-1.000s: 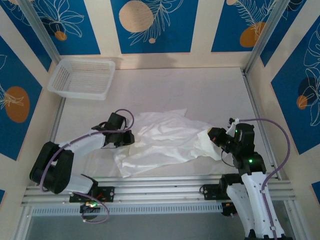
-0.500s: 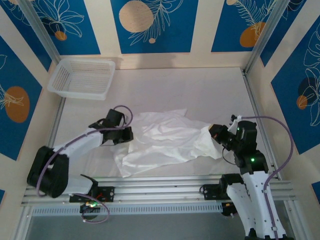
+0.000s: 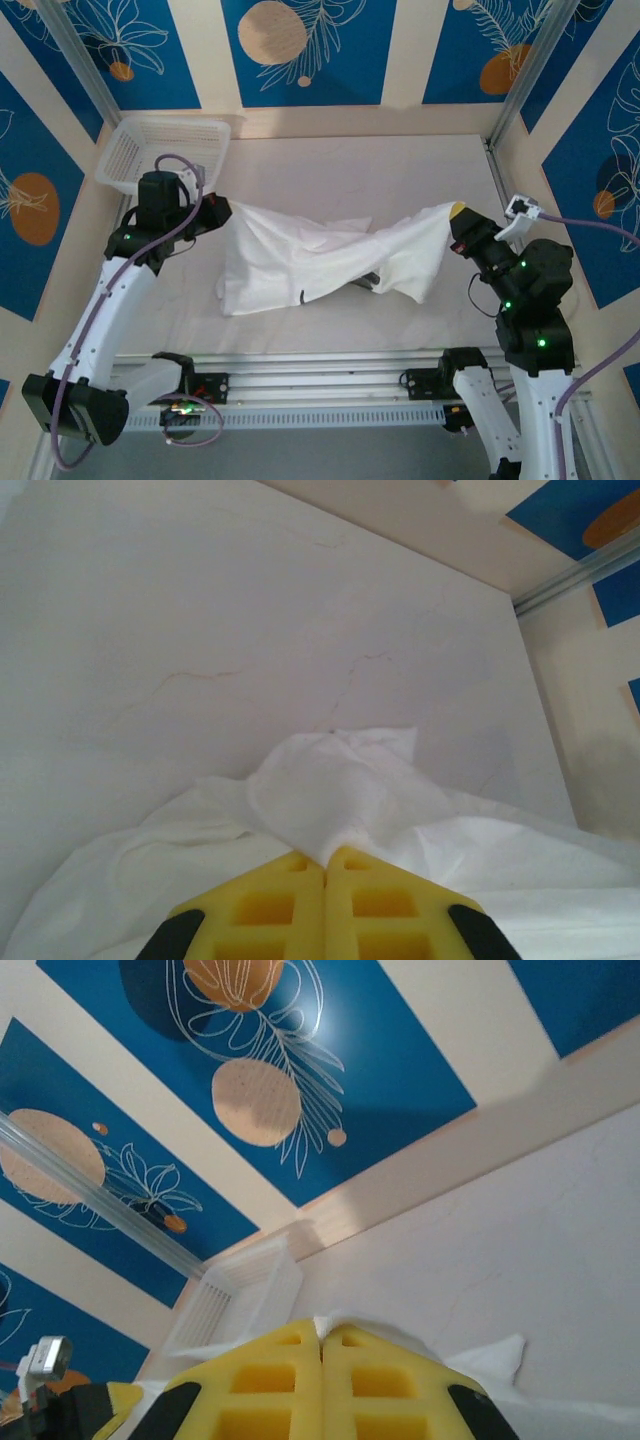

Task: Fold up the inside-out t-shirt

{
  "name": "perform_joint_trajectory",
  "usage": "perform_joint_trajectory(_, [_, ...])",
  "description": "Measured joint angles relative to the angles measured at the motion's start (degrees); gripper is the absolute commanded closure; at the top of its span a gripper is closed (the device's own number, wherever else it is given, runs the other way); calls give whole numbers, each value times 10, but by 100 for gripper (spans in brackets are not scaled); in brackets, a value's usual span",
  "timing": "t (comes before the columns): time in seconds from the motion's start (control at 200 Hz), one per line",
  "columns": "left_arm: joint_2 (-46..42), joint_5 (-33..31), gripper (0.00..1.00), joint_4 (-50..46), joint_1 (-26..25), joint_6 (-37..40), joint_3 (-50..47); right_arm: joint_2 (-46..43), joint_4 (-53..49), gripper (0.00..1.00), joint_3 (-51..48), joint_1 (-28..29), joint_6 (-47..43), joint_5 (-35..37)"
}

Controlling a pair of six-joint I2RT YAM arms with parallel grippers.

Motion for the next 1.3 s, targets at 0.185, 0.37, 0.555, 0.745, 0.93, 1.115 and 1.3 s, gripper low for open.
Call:
perform_joint_trajectory(0.185, [-3,3,100,-20,7,0,-3,-4,-7,100,1,0,-21,28])
perform_joint_trajectory(0.37, [41,38,100,12,9,-1,-52,-12,-26,100,-44,0,-24,47])
perform_joint_trajectory(0.555, [167,73,100,95,9,-2,-87,16,-42,100,-77,0,-30,59])
perform_joint_trajectory(0.745, [275,80,97,178,9,-2,-87,78,-44,100,-77,-12,-35,58])
perform_joint_trajectory(0.93, [329,69,77,202,9,11,-65,90,-43,100,-78,-29,-35,47])
perform_joint_trajectory(1.115, [333,25,70,190,9,30,-50,90,-43,100,-78,-40,-35,37])
perform_joint_trajectory(1.3, [253,-44,69,141,10,34,-73,90,-43,100,-78,-42,-35,24])
